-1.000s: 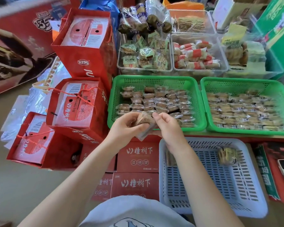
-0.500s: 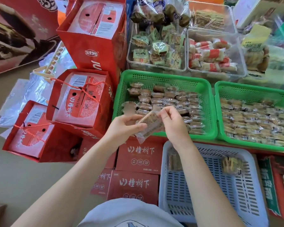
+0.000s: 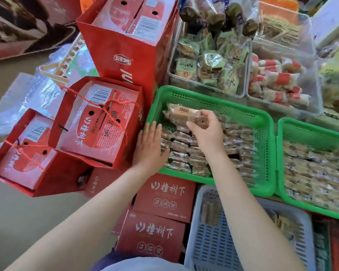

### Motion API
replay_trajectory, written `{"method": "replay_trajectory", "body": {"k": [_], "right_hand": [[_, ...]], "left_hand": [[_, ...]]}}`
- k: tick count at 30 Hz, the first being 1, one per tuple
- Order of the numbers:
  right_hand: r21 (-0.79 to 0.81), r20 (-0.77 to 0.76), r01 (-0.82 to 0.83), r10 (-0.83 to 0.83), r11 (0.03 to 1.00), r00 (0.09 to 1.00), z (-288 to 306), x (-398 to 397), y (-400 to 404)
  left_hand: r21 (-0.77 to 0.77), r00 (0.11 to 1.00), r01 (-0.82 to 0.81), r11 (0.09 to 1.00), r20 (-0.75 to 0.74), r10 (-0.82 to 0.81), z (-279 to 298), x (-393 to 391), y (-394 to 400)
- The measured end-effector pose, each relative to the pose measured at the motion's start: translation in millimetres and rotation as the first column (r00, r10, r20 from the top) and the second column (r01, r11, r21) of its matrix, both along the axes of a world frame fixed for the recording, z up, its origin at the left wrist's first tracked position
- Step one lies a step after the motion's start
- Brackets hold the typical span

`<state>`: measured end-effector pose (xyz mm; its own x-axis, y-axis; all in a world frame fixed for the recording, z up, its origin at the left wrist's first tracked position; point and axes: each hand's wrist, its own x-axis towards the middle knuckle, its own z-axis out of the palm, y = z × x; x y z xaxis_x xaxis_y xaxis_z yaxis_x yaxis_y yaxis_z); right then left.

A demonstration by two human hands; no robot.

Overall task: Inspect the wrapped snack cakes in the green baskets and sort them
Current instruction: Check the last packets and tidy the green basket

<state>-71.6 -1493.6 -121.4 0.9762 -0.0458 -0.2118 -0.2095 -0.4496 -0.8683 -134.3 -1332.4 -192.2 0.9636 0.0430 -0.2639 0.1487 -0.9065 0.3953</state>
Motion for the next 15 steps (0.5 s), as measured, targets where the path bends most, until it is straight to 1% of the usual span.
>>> {"method": "replay_trajectory", "body": {"k": [2, 3, 5, 7, 9, 10, 11, 12, 14, 15], "right_hand": [[-0.069, 0.056, -0.081, 0.085, 0.994, 0.995, -16.3, 15.1, 14.9], [-0.148, 0.085, -0.139, 0.153, 0.979, 0.985, -25.9, 20.9, 20.5], [-0.358, 0.12, -0.269, 0.33, 0.894, 0.936, -45.8, 29.6, 28.6], [-0.503, 0.087, -0.376, 0.479, 0.778, 0.874, -62.5, 34.6, 32.6], [-0.543, 0.034, -0.464, 0.571, 0.7, 0.82, -73.6, 37.8, 34.0], [-0.547, 0.023, -0.49, 0.597, 0.679, 0.802, -76.7, 39.8, 34.2], [-0.544, 0.023, -0.491, 0.598, 0.68, 0.801, -78.4, 43.0, 34.0], [-0.53, 0.031, -0.471, 0.571, 0.705, 0.82, -78.4, 47.1, 33.4], [-0.504, 0.072, -0.38, 0.476, 0.776, 0.877, -75.9, 58.7, 32.5], [-0.514, 0.099, -0.328, 0.434, 0.793, 0.895, -74.7, 64.9, 33.2]], "left_hand": [[0.038, 0.998, 0.013, 0.999, 0.063, -0.016, -9.0, 7.3, 2.6], [0.046, 0.997, 0.012, 0.999, 0.081, -0.016, -10.7, 11.7, 3.9], [0.067, 0.996, 0.013, 0.998, 0.082, -0.019, -13.1, 22.4, 6.1], [0.104, 0.996, 0.026, 0.994, 0.079, -0.034, -14.3, 33.3, 6.7], [0.153, 0.994, 0.053, 0.987, 0.085, -0.067, -17.0, 40.4, 7.2], [0.186, 0.993, 0.077, 0.98, 0.077, -0.092, -18.4, 42.0, 7.4], [0.221, 0.991, 0.106, 0.969, 0.06, -0.122, -19.4, 42.7, 7.3], [0.252, 0.988, 0.133, 0.958, 0.038, -0.148, -20.0, 42.6, 7.0], [0.274, 0.986, 0.16, 0.948, -0.003, -0.165, -21.7, 43.3, 6.7], [0.273, 0.987, 0.16, 0.949, -0.017, -0.161, -22.2, 44.2, 6.2]]}}
